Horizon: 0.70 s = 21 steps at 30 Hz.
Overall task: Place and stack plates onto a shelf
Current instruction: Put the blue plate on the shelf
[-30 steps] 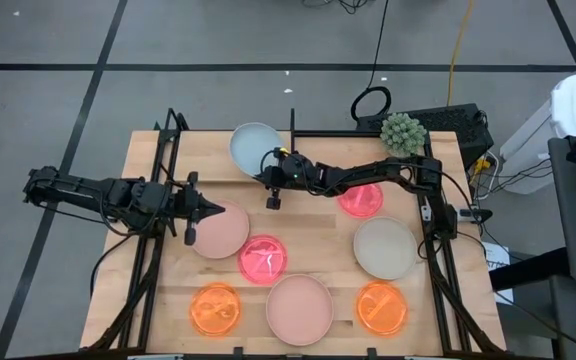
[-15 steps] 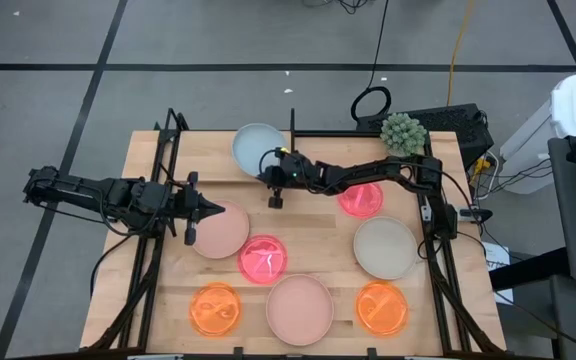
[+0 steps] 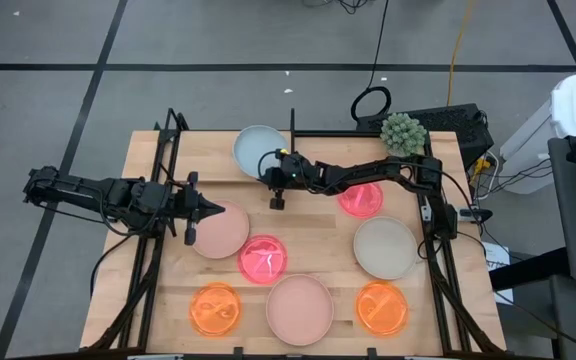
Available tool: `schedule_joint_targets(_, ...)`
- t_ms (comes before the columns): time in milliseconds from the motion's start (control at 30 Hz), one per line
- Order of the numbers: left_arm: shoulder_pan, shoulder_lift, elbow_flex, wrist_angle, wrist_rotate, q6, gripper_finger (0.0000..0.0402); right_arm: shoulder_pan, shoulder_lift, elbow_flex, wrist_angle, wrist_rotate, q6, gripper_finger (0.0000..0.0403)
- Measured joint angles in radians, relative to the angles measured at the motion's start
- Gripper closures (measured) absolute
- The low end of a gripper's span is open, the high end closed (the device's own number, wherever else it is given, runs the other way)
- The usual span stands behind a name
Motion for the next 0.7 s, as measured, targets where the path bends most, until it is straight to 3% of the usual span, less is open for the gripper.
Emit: schedule_joint_targets(700,0.0,0.0,0.0,-0.001,0.0,0.0,0.04,-0.01,0.0,0.0,-0.043,-0.001,-0.025,0.0395)
